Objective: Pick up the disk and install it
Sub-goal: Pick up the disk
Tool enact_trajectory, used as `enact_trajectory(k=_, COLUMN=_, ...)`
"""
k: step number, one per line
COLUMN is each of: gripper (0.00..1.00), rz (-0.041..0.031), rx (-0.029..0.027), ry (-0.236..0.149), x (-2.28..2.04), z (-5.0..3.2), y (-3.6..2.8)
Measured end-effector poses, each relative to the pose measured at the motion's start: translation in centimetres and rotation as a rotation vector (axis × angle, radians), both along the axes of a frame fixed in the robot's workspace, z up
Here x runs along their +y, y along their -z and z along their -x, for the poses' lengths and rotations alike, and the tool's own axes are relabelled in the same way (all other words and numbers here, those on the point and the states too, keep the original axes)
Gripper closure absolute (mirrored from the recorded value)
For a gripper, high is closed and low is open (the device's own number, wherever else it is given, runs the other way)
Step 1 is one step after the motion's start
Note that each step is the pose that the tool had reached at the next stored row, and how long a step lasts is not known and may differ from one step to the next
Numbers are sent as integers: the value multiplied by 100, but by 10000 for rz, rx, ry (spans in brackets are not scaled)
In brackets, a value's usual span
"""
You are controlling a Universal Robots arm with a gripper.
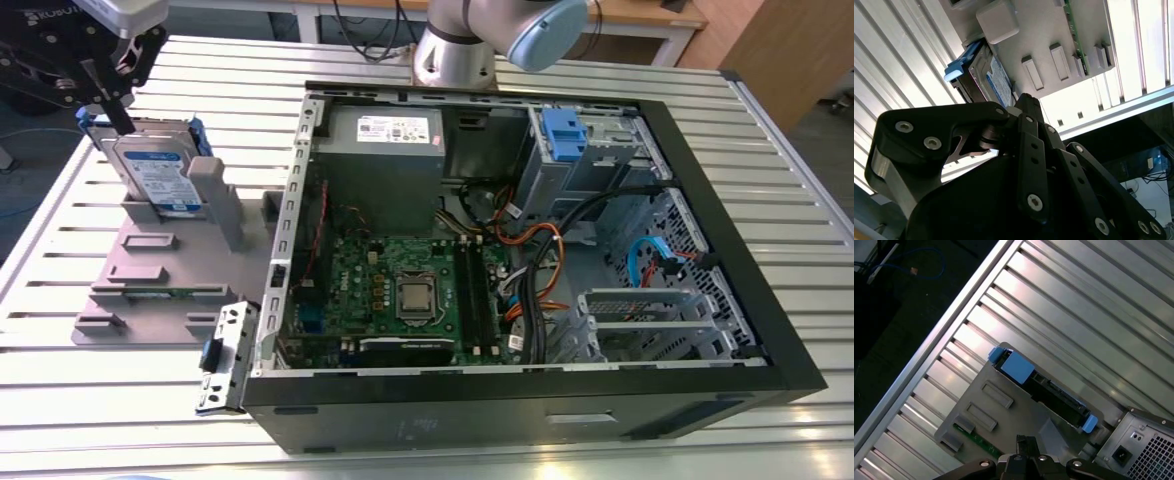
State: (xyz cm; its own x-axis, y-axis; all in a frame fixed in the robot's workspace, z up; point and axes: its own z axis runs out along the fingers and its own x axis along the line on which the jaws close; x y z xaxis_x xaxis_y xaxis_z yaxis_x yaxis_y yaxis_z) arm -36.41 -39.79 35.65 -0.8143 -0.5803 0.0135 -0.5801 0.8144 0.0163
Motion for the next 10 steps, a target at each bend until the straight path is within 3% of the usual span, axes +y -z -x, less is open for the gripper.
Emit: enact_trajectory(k=10, gripper=89, rz=0, rx=0, ry=-58, x=0, z=0, y=0)
